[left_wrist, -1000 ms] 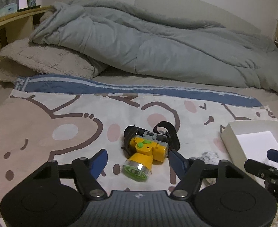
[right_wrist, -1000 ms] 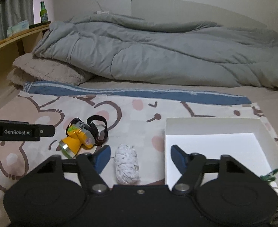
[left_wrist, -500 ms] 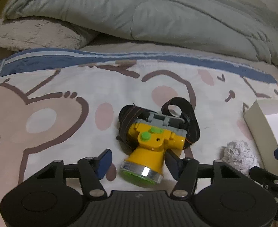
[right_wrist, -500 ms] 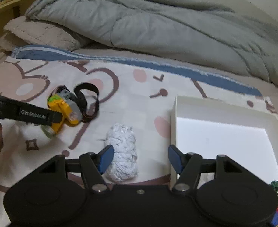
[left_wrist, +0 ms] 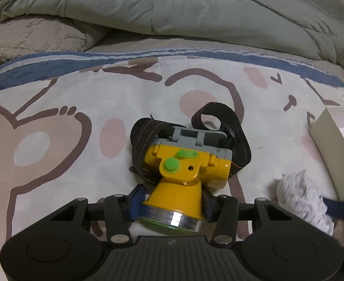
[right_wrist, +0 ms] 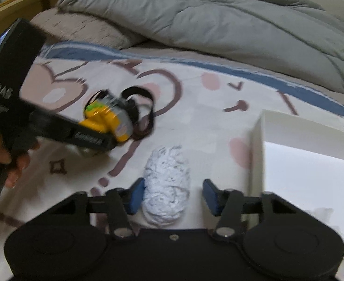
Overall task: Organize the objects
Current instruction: 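Grasp the yellow headlamp with the left gripper while the right gripper grasps the white roll, then lift and carry the headlamp with the left gripper while the right gripper carries the roll over the tray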
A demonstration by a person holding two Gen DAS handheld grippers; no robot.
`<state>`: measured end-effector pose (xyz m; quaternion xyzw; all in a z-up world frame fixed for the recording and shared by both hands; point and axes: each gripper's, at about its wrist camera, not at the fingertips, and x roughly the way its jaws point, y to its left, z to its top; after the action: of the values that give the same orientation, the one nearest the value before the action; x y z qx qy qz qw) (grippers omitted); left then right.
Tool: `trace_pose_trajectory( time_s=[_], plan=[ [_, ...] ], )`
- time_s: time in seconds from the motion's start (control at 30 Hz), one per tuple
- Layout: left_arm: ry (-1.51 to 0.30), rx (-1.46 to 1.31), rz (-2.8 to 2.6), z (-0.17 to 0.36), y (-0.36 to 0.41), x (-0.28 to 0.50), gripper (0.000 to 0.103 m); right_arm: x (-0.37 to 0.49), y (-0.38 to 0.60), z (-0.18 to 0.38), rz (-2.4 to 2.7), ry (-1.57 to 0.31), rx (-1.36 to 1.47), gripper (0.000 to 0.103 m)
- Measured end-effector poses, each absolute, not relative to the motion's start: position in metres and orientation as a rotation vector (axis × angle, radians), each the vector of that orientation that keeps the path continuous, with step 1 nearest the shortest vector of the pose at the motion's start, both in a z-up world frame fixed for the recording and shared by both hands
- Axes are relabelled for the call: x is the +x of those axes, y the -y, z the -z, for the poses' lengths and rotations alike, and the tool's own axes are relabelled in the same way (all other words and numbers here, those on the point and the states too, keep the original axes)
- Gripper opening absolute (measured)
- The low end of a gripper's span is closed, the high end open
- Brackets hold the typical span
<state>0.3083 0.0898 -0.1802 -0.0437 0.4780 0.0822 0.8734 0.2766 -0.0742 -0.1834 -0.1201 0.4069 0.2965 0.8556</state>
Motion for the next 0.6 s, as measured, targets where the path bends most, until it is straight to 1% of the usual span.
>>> trace_pose_trajectory(
  time_s=[0.23,0.6],
  plan=[
    [-0.983,-0.141,-0.197,0.167,-0.09,0.294,0.05,0.266,0.073,0.176,-0.616,-0.833,-0.271,0.037],
    [-0.871,-0.128,-0.227,0.104,-0.082,0.242,0.05,0.241,0.093,0.13,-0.572,-0.743,-0.208,0.037]
  ],
)
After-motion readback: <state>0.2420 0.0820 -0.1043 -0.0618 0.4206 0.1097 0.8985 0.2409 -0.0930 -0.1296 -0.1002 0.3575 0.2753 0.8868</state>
